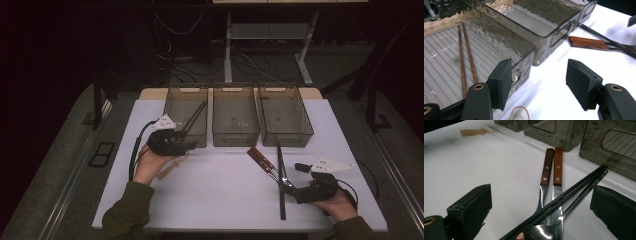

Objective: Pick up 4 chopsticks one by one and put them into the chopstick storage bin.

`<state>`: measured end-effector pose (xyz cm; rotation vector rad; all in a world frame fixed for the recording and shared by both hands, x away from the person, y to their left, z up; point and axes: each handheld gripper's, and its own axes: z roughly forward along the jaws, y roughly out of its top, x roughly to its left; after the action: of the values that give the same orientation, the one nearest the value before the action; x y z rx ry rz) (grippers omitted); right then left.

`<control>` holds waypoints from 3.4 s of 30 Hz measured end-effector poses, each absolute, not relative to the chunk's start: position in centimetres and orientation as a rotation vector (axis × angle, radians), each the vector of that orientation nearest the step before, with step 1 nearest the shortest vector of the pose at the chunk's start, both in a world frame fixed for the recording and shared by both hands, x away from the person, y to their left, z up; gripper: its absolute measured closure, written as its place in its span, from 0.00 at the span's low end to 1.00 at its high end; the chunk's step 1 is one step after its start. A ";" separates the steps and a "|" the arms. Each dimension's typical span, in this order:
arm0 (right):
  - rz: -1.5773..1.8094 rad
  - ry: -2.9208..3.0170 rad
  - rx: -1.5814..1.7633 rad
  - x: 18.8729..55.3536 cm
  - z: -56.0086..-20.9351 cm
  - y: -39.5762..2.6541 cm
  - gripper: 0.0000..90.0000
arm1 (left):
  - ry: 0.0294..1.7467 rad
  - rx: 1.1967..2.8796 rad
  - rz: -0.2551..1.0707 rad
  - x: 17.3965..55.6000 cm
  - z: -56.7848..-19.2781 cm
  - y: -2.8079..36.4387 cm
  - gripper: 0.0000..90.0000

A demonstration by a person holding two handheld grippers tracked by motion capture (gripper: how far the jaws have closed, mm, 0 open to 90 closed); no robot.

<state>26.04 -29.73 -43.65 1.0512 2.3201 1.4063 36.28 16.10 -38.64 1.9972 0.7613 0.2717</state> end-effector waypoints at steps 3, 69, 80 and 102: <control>1.407 2.320 1.050 26.0 -43.6 -29.7 0.04 | 0.738 2.008 0.266 35.4 -38.8 16.1 0.39; 1.005 2.299 1.361 36.3 -44.2 -28.9 1.00 | 0.662 2.062 0.181 28.0 -43.8 15.7 0.00; 0.986 2.323 1.390 36.7 -44.9 -28.9 1.00 | 0.663 2.060 0.178 28.1 -43.8 15.8 0.00; 1.017 2.373 1.345 36.4 -44.9 -27.6 1.00 | 0.661 2.060 0.172 28.1 -43.8 15.8 0.00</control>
<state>36.45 -27.58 -44.93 1.3446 2.3732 1.0173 28.06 15.75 -43.82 2.0604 0.6606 0.1723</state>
